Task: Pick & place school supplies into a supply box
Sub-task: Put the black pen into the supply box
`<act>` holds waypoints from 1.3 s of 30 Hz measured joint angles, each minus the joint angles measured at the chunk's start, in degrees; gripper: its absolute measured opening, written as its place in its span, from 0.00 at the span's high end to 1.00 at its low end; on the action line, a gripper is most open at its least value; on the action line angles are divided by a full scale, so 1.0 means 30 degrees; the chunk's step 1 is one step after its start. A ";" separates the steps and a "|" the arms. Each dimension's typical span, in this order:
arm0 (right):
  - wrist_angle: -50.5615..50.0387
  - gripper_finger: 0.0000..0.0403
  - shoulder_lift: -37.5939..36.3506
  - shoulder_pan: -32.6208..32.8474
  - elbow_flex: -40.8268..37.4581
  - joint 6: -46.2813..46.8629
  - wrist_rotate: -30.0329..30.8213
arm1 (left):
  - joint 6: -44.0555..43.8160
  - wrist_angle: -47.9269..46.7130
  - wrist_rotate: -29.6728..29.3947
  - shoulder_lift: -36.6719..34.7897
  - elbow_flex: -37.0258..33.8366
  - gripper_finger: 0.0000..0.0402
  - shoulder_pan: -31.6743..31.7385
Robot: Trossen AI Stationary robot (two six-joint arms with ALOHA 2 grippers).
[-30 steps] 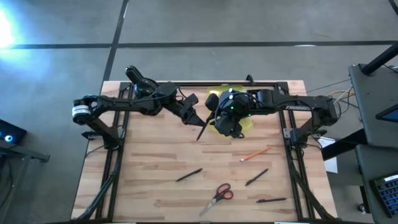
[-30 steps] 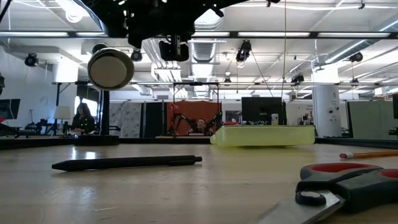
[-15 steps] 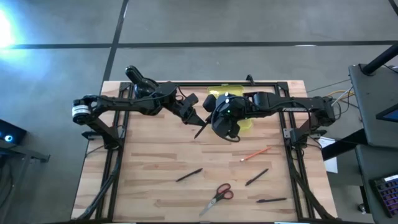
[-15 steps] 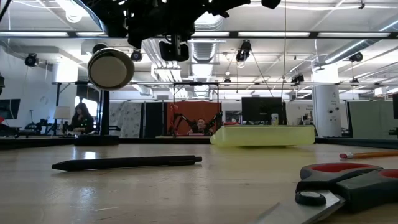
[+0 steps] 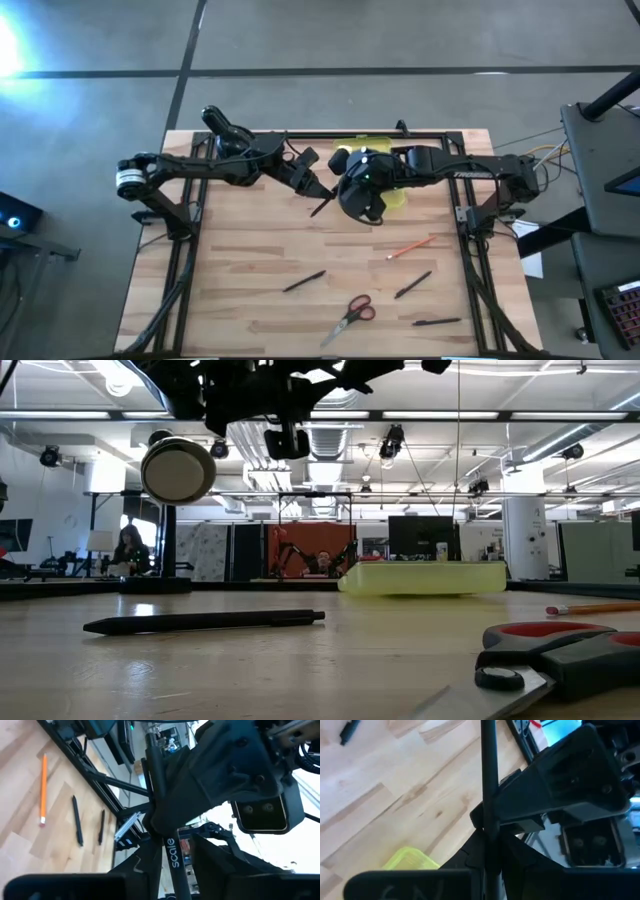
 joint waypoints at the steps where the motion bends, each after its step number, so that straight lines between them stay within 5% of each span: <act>1: -0.0261 0.94 -0.0007 0.0003 0.0000 0.0257 -0.0056 | 0.0245 -0.0049 -0.0017 0.0006 0.0000 0.78 0.0012; 20: -0.4814 0.94 -0.0359 -0.2432 -0.2434 0.8063 -0.4207 | 0.4503 -0.0173 -0.1416 -0.0747 -0.0001 0.76 0.1531; 33: 0.1481 0.94 -0.3710 -0.6822 -1.0092 1.0533 -0.7239 | 1.3190 -0.9818 -0.7780 -0.5052 -0.0093 0.79 0.1422; 39: 0.3418 0.94 -0.4073 -0.9156 -1.3504 1.2086 -0.9980 | 1.4870 -1.1852 -0.9429 -0.6528 -0.0175 0.79 0.1429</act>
